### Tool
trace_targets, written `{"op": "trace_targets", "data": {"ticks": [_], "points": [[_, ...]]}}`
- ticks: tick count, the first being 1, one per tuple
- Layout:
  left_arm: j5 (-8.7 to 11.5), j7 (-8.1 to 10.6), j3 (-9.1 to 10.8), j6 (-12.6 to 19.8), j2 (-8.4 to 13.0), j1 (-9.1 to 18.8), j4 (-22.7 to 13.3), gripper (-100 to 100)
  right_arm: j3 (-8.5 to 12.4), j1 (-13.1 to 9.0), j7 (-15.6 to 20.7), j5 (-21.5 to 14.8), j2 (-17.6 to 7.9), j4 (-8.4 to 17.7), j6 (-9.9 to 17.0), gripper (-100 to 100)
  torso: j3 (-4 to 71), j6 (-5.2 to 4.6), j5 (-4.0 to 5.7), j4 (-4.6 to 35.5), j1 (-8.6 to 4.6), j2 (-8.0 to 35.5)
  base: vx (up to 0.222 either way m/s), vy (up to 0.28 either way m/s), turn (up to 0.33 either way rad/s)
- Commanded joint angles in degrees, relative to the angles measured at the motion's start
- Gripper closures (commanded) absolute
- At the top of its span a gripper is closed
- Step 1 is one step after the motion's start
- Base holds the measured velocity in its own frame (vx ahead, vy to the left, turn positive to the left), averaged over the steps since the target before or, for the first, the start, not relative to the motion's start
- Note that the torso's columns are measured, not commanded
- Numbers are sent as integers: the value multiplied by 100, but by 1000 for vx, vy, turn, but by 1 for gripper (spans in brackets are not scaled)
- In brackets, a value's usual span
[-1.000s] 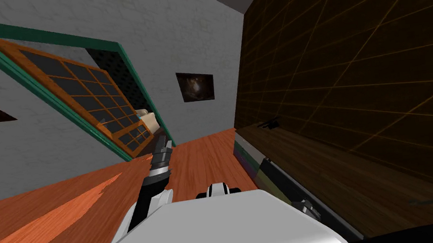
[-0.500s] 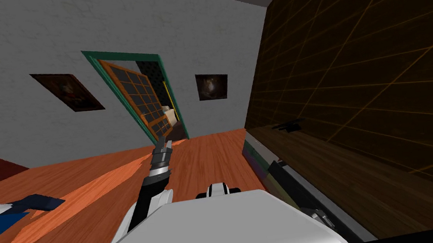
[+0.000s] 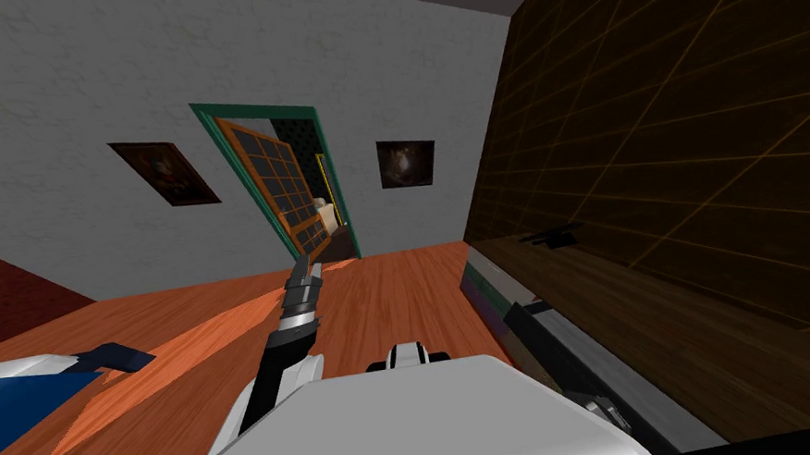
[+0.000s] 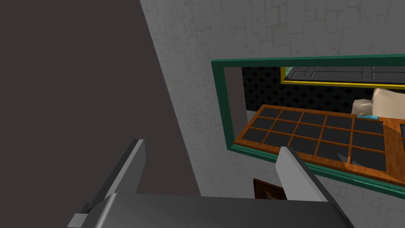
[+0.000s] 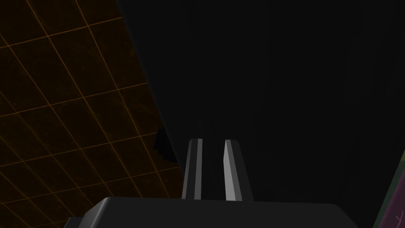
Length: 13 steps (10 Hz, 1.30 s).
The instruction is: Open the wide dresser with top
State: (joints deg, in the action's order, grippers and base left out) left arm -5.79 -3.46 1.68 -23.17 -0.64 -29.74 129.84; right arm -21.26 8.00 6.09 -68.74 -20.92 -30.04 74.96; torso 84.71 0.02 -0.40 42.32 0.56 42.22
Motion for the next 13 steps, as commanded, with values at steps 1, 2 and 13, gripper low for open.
{"op": "trace_targets", "data": {"ticks": [1,2,13], "points": [[0,0,0,0,0,1,0,0,34,-29,45,12,-50,-6,50,100,-10,0,-6,6,-10,24,-30,163,-5],[0,0,0,0,1,1,0,0,15,-16,32,13,0,-12,2,100,-11,-5,-13,8,-13,28,-4,73,-3],[0,0,1,0,2,1,0,0,189,-146,361,303,-609,-188,-576,-100,-13,-4,34,-4,-49,6,-24,118,0]]}}
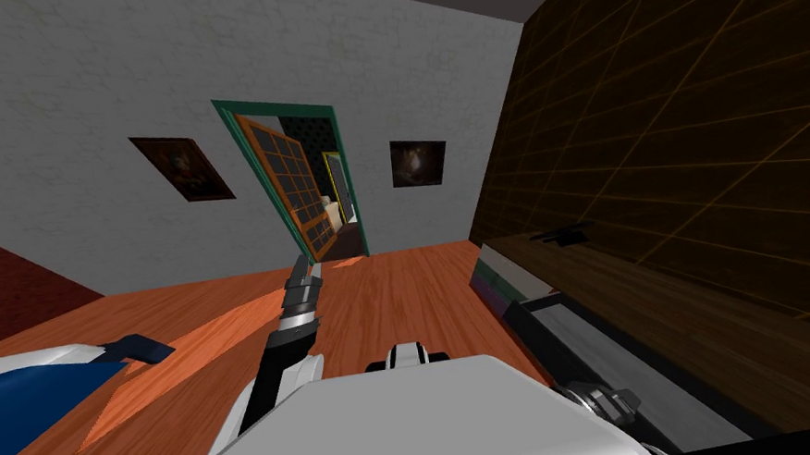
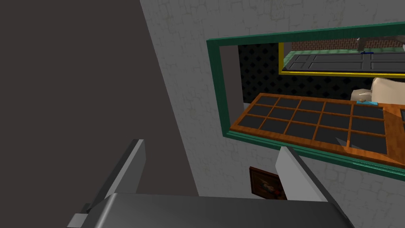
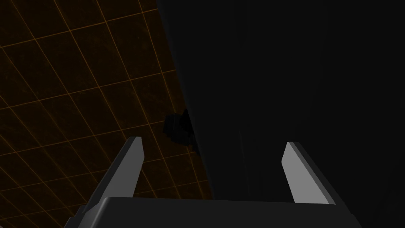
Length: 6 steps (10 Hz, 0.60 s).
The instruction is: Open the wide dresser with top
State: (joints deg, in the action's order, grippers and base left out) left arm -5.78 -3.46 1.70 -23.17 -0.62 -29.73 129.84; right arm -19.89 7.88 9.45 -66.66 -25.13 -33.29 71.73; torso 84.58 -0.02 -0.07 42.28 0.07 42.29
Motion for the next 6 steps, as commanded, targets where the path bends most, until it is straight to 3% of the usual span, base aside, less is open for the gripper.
{"op": "trace_targets", "data": {"ticks": [1,6], "points": [[0,0,0,0,0,0,0,0,53,-134,25,95,-187,137,-252,-100,-1,1,-1,0,10,0,-27,71,-1],[0,0,0,0,0,0,0,0,226,-285,261,412,-811,132,-897,-100,1,1,-14,4,15,5,-37,99,15]]}}
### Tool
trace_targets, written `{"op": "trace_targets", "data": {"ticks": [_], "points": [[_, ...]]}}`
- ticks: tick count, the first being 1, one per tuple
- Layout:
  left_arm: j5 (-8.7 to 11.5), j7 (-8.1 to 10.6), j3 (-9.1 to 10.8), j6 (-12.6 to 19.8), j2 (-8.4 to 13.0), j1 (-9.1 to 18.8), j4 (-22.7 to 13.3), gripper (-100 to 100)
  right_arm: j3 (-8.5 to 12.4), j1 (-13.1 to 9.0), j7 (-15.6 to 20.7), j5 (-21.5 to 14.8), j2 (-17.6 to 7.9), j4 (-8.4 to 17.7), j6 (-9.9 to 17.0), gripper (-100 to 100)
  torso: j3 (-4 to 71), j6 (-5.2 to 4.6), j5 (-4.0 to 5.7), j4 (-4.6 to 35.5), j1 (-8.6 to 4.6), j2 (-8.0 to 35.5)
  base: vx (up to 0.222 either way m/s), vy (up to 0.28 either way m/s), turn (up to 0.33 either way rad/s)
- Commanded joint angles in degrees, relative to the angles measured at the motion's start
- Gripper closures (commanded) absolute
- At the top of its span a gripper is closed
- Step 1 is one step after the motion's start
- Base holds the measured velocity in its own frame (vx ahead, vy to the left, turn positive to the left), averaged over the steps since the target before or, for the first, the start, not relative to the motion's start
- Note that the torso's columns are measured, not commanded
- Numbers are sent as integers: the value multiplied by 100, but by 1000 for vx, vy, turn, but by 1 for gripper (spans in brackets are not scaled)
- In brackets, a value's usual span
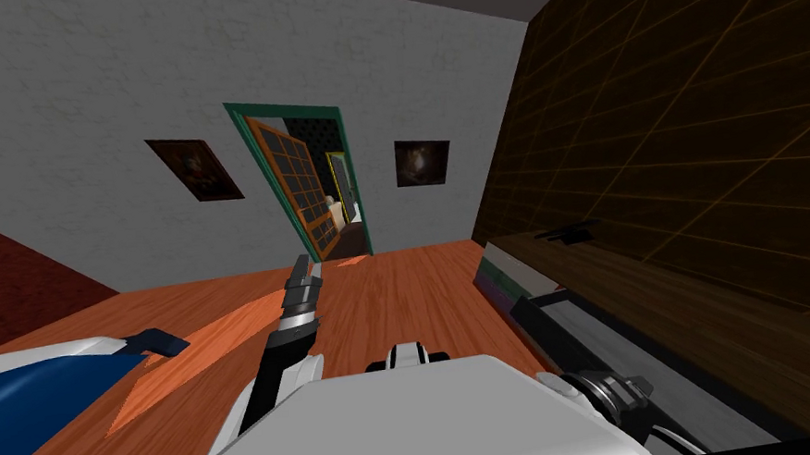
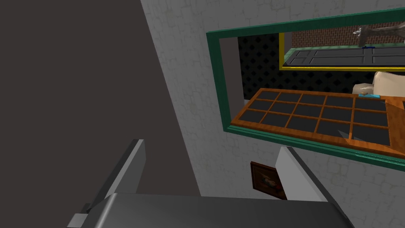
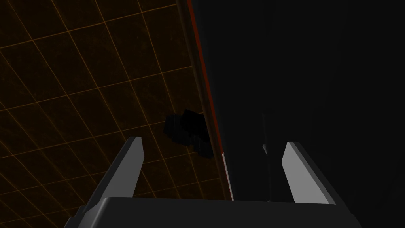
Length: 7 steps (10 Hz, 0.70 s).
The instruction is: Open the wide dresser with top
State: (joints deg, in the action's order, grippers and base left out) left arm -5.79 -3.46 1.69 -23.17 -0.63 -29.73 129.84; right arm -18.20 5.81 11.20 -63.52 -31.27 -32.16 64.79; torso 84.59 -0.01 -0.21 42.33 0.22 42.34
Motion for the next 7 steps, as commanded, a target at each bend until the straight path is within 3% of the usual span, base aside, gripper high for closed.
{"op": "trace_targets", "data": {"ticks": [1,2,7], "points": [[0,0,0,0,0,0,0,0,27,-45,41,57,-98,23,-128,-100,1,1,-11,2,16,3,-20,50,4],[0,0,1,0,1,0,0,0,26,-49,51,65,-94,24,-165,0,5,-3,-10,0,2,-3,-3,10,3],[0,0,1,0,1,-1,0,0,16,-42,53,71,-58,21,-196,0,-2,0,11,-2,-10,-2,0,0,0]]}}
